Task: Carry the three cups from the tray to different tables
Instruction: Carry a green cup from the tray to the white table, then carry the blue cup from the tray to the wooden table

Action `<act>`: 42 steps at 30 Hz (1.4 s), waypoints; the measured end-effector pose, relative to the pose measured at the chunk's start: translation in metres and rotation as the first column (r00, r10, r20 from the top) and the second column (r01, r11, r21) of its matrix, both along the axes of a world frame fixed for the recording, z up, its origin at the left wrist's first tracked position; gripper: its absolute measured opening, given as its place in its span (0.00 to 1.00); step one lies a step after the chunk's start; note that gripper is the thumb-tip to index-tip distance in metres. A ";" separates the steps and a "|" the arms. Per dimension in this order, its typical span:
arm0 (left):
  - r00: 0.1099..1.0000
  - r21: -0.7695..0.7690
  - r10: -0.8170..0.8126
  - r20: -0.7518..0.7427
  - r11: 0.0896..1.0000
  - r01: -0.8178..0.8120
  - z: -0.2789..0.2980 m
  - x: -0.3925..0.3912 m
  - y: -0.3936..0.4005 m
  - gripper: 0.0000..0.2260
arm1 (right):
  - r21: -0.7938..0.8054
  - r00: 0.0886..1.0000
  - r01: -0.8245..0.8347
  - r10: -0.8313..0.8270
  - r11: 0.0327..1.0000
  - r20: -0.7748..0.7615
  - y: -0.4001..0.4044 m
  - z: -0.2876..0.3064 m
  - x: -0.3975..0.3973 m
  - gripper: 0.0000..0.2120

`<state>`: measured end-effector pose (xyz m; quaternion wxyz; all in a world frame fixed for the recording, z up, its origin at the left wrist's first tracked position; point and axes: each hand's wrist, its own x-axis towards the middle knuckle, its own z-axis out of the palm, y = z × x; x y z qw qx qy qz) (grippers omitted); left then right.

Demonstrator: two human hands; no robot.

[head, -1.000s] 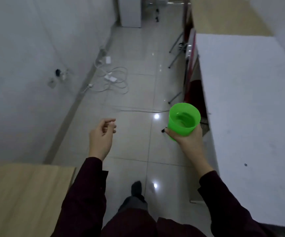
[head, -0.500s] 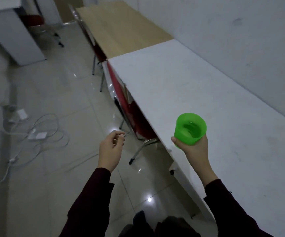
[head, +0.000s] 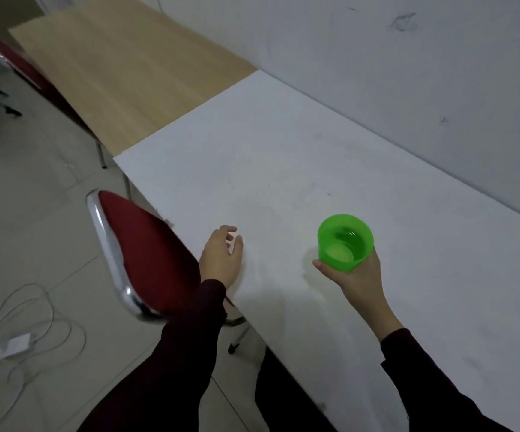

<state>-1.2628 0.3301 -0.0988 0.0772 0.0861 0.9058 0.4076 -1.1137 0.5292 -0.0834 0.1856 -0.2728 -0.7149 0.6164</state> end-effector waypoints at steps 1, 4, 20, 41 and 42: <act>1.000 -0.067 -0.011 -0.017 0.998 0.010 -0.010 -0.017 0.006 0.12 | -0.005 1.000 -0.004 0.004 1.000 0.006 0.005 -0.005 -0.018 0.34; 0.997 -0.268 -0.065 -0.053 0.962 0.048 -0.041 -0.059 0.022 0.18 | 0.010 0.999 -0.034 0.034 0.999 0.030 0.018 -0.020 -0.070 0.34; 0.988 -0.448 -0.070 -0.140 0.894 0.000 -0.087 -0.088 0.047 0.37 | 0.097 0.975 -0.218 0.213 0.971 0.059 0.026 -0.076 -0.248 0.34; 0.984 -0.436 -0.169 -0.057 0.891 0.127 -0.078 -0.090 0.037 0.31 | 0.098 0.967 -0.205 0.186 0.974 0.175 0.030 -0.069 -0.175 0.31; 0.978 -0.451 -0.207 -0.018 0.875 0.177 -0.074 -0.091 0.032 0.31 | 0.116 0.968 -0.191 0.168 0.975 0.188 0.028 -0.067 -0.160 0.27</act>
